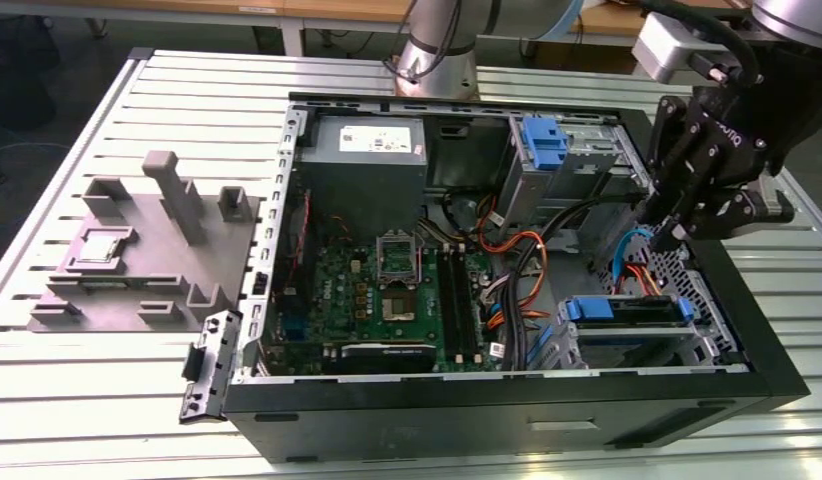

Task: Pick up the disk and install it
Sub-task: 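Insert the second disk wire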

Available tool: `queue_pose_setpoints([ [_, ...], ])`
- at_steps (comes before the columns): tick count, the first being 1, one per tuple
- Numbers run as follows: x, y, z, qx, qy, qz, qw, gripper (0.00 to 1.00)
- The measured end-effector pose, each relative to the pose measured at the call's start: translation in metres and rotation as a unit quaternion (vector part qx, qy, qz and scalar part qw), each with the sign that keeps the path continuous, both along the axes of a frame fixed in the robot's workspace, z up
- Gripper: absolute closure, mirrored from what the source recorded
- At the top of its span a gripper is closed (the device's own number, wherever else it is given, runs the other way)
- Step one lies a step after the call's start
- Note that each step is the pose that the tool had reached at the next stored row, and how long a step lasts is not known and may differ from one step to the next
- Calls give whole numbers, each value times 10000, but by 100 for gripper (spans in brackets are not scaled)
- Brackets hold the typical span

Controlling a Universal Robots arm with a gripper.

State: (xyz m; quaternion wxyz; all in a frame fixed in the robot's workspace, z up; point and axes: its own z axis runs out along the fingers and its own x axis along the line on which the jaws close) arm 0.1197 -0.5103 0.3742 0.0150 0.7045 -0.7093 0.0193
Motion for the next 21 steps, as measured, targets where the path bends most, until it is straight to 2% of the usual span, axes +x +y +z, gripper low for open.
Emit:
queue_pose_setpoints([
  [3, 0, 1, -31, -86, 0, 0, 10000, 63],
  [6, 0, 0, -68, -146, 0, 0, 9999, 63],
  [7, 0, 0, -81, -164, 0, 0, 9999, 64],
  [8, 0, 0, -93, -182, 0, 0, 9998, 71],
  [9, 0, 0, -106, -199, 0, 0, 9998, 71],
  [10, 0, 0, -119, -213, 0, 0, 9998, 77],
  [11, 0, 0, -130, -223, 0, 0, 9998, 83],
  [16, 0, 0, -146, -228, 0, 0, 9997, 84],
  [18, 0, 0, -147, -228, 0, 0, 9997, 83],
  [19, 2, 0, -147, -227, 2, 0, 9997, 76],
  [20, 7, 0, -148, -226, 21, 0, 9997, 76],
  [21, 14, 0, -149, -226, 57, 0, 9997, 76],
])
